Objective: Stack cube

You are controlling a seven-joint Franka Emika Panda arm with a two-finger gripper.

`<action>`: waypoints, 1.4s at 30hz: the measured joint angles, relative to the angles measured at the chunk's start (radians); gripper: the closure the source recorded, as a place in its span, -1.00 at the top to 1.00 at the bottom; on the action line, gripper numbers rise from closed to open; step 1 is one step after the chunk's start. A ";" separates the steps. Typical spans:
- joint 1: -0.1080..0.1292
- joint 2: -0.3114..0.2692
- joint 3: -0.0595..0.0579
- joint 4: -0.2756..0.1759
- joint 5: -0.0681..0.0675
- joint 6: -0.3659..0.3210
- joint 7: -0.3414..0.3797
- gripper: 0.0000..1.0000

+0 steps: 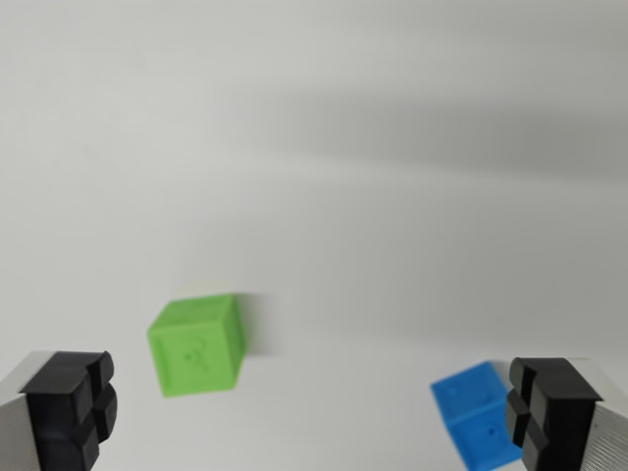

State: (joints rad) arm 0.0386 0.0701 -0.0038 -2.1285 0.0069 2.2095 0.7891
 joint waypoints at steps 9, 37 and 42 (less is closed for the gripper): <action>0.015 -0.023 0.006 -0.075 0.000 0.049 0.005 1.00; 0.074 -0.077 0.045 -0.338 -0.001 0.249 0.039 1.00; 0.088 -0.079 0.055 -0.386 -0.001 0.293 0.050 1.00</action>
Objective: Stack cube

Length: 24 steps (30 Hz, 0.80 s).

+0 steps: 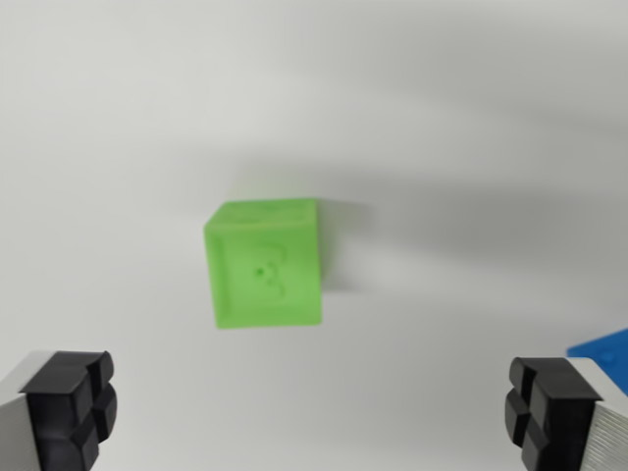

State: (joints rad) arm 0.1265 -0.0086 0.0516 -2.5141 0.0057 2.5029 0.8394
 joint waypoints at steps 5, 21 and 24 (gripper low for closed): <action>0.013 0.000 0.009 -0.040 0.000 0.038 0.010 1.00; 0.036 0.121 0.022 -0.102 -0.019 0.214 0.042 1.00; 0.036 0.155 0.020 -0.101 -0.026 0.250 0.047 1.00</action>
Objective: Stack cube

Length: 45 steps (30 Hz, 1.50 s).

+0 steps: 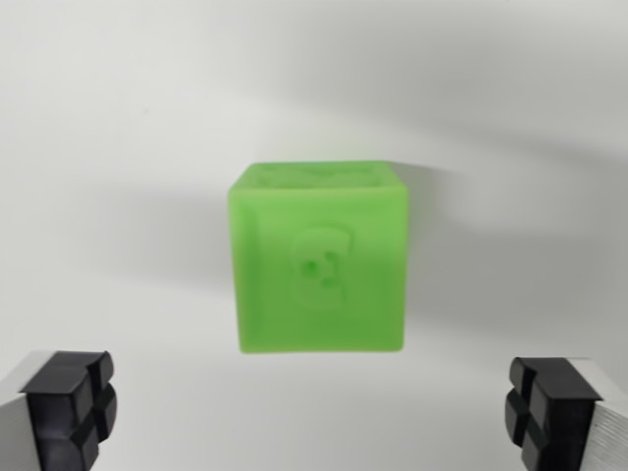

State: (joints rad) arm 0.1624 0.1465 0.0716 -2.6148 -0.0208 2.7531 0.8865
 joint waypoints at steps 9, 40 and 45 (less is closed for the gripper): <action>0.007 0.113 -0.012 0.013 -0.023 0.099 0.017 1.00; 0.041 0.272 -0.048 0.052 -0.030 0.223 0.025 -1.00; 0.041 0.272 -0.048 0.052 -0.030 0.223 0.025 -1.00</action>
